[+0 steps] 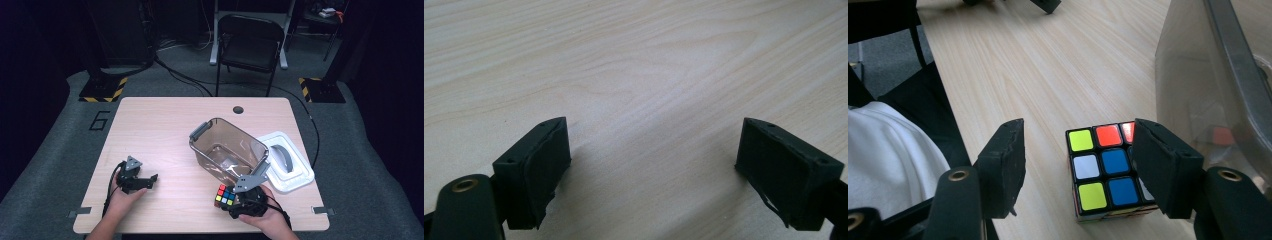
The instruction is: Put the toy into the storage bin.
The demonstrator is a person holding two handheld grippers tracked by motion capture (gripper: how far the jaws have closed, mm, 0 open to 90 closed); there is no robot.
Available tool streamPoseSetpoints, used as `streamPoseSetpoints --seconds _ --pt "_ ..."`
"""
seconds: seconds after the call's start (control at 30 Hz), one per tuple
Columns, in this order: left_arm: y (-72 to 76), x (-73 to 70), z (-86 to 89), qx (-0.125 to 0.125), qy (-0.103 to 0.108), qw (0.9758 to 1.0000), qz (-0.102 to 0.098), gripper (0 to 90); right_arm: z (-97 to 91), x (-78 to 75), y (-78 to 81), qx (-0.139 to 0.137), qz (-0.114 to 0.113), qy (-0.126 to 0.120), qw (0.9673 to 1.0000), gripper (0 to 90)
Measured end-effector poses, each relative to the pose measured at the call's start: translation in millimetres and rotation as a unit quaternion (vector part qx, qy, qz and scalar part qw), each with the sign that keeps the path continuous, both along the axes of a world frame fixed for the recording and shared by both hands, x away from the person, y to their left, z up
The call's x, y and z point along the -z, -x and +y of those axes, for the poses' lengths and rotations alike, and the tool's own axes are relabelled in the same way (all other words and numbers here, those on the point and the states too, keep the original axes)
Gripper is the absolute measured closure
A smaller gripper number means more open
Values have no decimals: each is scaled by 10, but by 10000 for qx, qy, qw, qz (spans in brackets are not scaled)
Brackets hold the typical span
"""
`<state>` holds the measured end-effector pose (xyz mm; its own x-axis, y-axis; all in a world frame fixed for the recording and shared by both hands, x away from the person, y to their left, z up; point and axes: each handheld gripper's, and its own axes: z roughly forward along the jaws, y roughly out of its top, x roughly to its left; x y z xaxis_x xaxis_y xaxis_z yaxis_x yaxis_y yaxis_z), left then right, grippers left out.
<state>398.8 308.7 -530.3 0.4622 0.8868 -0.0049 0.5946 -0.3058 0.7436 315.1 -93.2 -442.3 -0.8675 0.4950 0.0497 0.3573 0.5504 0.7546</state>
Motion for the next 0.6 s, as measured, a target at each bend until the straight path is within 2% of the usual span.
streamPoseSetpoints --seconds 0.2,0.5,0.6 --pt "-1 0 -1 4 -1 10000 1 138 -7 44 -9 34 6 53 10000 371" --pt "-2 0 -3 2 4 10000 1 138 -8 99 -14 162 -131 216 9995 336" --pt "-1 1 -4 0 7 10000 0 138 -9 125 -12 150 -91 260 9995 330"
